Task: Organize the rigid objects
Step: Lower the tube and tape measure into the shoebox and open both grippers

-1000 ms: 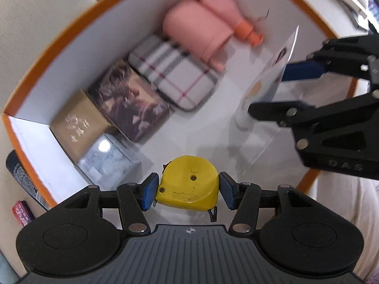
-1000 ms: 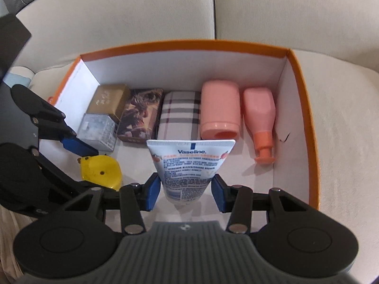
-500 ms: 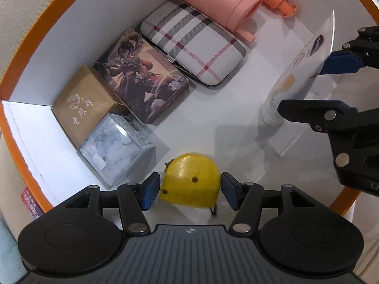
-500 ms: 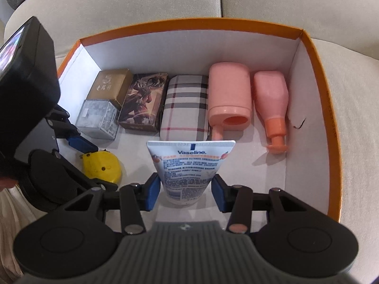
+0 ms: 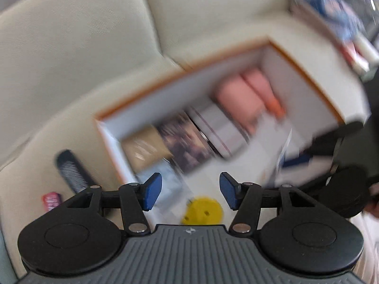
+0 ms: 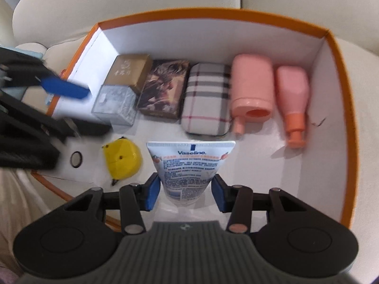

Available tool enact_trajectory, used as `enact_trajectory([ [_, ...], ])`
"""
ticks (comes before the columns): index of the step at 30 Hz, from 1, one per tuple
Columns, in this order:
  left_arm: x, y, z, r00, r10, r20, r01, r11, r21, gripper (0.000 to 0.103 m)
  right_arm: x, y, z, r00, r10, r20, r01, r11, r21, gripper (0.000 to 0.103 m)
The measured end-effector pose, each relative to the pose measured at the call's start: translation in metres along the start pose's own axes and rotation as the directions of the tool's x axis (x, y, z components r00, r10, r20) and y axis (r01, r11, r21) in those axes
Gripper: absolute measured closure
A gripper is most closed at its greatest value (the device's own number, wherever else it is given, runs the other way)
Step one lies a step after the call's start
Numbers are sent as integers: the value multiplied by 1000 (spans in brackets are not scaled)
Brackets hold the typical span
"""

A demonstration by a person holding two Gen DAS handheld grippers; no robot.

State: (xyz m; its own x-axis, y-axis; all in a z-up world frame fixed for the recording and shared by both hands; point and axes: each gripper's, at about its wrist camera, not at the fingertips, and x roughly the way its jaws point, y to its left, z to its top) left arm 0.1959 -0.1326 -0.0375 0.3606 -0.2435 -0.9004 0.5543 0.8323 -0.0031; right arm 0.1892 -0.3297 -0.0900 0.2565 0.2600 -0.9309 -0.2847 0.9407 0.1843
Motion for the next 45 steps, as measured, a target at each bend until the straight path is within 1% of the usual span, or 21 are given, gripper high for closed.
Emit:
enact_trajectory([
  [2, -10, 11, 11, 998, 31, 59, -27, 997, -74, 36, 7, 4, 3, 999, 18, -28, -18, 1000, 5, 54],
  [3, -16, 17, 9, 995, 48, 83, -38, 993, -115, 36, 9, 8, 4, 999, 20, -31, -20, 1000, -2, 54],
  [6, -28, 32, 3, 987, 95, 128, -68, 978, -199, 36, 16, 15, 11, 999, 24, -42, -24, 1000, 5, 54],
  [9, -27, 44, 1, 985, 129, 116, -98, 965, -242, 36, 29, 16, 17, 997, 41, -72, -37, 998, 56, 54],
  [12, -18, 54, -4, 988, 116, 100, -83, 953, -290, 36, 40, 15, 22, 994, 42, -100, -32, 995, 97, 54],
  [15, -14, 62, -9, 991, 104, 89, -69, 940, -335, 36, 47, 18, 23, 992, 42, -118, -30, 994, 103, 54],
  [17, -15, 63, -18, 990, 109, 84, -73, 934, -349, 36, 51, 20, 25, 990, 43, -131, -28, 993, 114, 54],
  [20, -13, 65, -20, 992, 92, 86, -55, 932, -357, 36, 53, 21, 27, 988, 62, -144, -41, 989, 141, 53],
  [23, -11, 67, -23, 993, 82, 89, -44, 931, -362, 36, 55, 24, 29, 986, 62, -154, -39, 988, 150, 53],
  [25, -11, 68, -24, 993, 79, 91, -41, 930, -364, 36, 54, 26, 29, 986, 73, -150, -51, 988, 144, 49],
  [26, -11, 69, -25, 993, 76, 93, -37, 930, -367, 36, 54, 27, 29, 985, 78, -152, -56, 988, 142, 45],
  [28, -12, 69, -26, 993, 72, 95, -32, 928, -371, 36, 54, 28, 29, 985, 78, -153, -57, 988, 142, 44],
  [30, -13, 70, -26, 993, 71, 98, -29, 927, -375, 36, 54, 30, 28, 985, 71, -154, -49, 989, 140, 47],
  [33, -13, 72, -28, 993, 66, 99, -23, 925, -380, 36, 59, 35, 28, 983, 65, -171, -43, 991, 126, 60],
  [36, -14, 73, -29, 993, 61, 99, -18, 924, -383, 36, 58, 43, 28, 985, 61, -163, -46, 995, 94, 64],
  [38, -14, 73, -29, 993, 63, 97, -21, 924, -383, 36, 59, 48, 28, 985, 51, -165, -40, 997, 70, 64],
  [40, -15, 73, -30, 993, 62, 96, -20, 923, -385, 36, 61, 49, 29, 984, 49, -171, -35, 996, 81, 64],
  [44, -16, 74, -33, 994, 61, 94, -20, 921, -390, 36, 68, 39, 31, 973, 80, -216, -35, 978, 205, 62],
  [45, -17, 74, -33, 994, 60, 95, -18, 920, -391, 36, 69, 37, 31, 971, 87, -222, -35, 974, 225, 60],
])
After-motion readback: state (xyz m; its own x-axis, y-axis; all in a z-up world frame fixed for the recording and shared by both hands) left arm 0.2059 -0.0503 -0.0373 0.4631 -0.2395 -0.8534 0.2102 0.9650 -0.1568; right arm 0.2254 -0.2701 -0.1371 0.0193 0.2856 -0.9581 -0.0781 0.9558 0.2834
